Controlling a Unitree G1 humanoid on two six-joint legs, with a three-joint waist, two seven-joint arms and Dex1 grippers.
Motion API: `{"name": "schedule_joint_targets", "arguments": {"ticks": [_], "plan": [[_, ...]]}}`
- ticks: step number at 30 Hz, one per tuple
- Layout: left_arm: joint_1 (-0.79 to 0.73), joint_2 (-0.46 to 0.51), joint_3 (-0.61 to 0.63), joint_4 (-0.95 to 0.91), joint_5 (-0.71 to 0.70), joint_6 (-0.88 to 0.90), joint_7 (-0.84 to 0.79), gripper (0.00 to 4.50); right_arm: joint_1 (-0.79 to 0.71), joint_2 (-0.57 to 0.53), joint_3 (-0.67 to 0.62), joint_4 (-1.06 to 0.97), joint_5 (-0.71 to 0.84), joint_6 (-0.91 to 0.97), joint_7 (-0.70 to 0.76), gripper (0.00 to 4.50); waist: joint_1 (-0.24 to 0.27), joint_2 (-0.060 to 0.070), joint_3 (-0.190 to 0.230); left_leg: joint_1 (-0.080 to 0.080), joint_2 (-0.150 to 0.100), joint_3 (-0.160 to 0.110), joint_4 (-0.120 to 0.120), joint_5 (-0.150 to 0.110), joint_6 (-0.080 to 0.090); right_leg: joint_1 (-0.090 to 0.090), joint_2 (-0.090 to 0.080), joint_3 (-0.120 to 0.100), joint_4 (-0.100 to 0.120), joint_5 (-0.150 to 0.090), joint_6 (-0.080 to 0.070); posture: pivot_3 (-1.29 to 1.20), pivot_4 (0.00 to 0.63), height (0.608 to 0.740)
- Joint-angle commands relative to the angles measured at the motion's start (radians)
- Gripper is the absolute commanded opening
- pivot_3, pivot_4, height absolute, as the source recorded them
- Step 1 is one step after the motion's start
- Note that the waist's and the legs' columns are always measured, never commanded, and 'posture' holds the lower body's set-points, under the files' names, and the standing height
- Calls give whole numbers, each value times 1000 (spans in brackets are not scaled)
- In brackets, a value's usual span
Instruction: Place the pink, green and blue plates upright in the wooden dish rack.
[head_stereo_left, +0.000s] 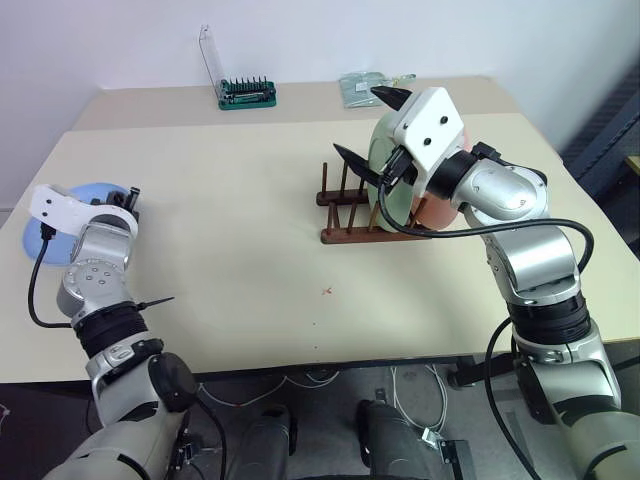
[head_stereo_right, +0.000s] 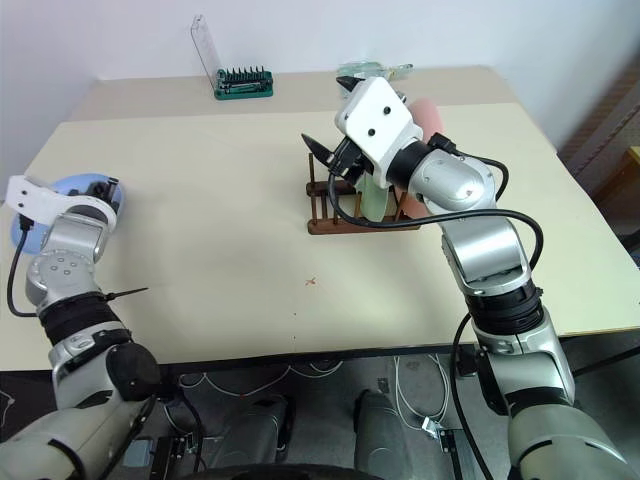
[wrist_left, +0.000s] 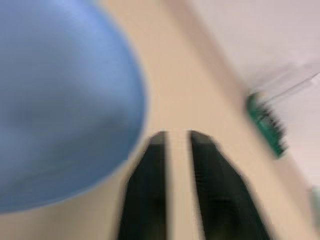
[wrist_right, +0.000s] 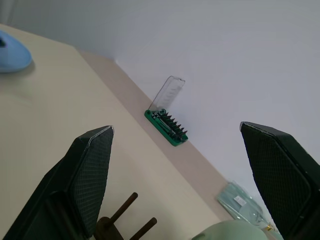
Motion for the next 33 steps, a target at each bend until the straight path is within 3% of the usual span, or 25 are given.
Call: {"name": "schedule_joint_targets", "arguments": {"ticks": [1, 5, 8, 15, 20, 23, 30, 33], "plan": [[-9, -35, 78, -123, -9, -136, 141, 2406, -3, 10, -28, -35, -5, -22, 1, 4153, -2, 0, 0, 0, 0, 0, 0, 0, 0, 0, 0, 0, 0, 0, 0, 0, 150, 740], [28, -54, 89, -217, 40, -141, 319, 4450, 1, 15, -24, -29, -6, -26, 6, 4153, 1, 0, 0, 0, 0, 0, 0, 0, -1, 0, 0, 0, 0, 0, 0, 0, 150, 740], [53, -53, 92, -231, 68, -114, 433, 4488, -4, 20, -19, -16, -9, -33, 10, 4153, 3, -1, 0, 0, 0, 0, 0, 0, 0, 0, 0, 0, 0, 0, 0, 0, 150, 740], [54, -40, 148, -115, -16, -103, 466, 4488, -10, 34, -16, 0, -20, -45, 18, 4153, 4, -2, -1, 0, 0, 0, 1, 0, 0, 0, 0, 0, 0, 0, 0, 0, 150, 740], [15, 39, 174, 103, -82, -102, 355, 4488, -3, 35, -24, -4, -30, -46, 19, 4153, 2, -2, -1, 1, 0, 0, 0, 0, -1, 0, 1, 0, 1, 0, 0, 0, 150, 740], [-6, 41, 170, 131, -82, -154, 329, 3597, 1, 32, -27, -9, -34, -44, 16, 4153, 5, -2, -1, 1, 0, 0, 0, 0, -1, 0, 1, 0, 1, 0, 0, 0, 150, 740], [-25, 30, 69, 90, -62, -145, 240, 23, 14, 30, -34, -24, -42, -37, 17, 4153, 4, -3, -1, 0, 0, 0, 0, 0, -1, 1, 1, 0, 0, 0, 0, 0, 150, 740], [-58, 68, -97, 7, 3, -99, 111, 23, 8, 32, -30, -22, -48, -49, 21, 4153, 4, -5, 0, 0, 0, 0, 1, 0, -1, 1, 1, 0, 0, 0, 0, 0, 150, 740]]}}
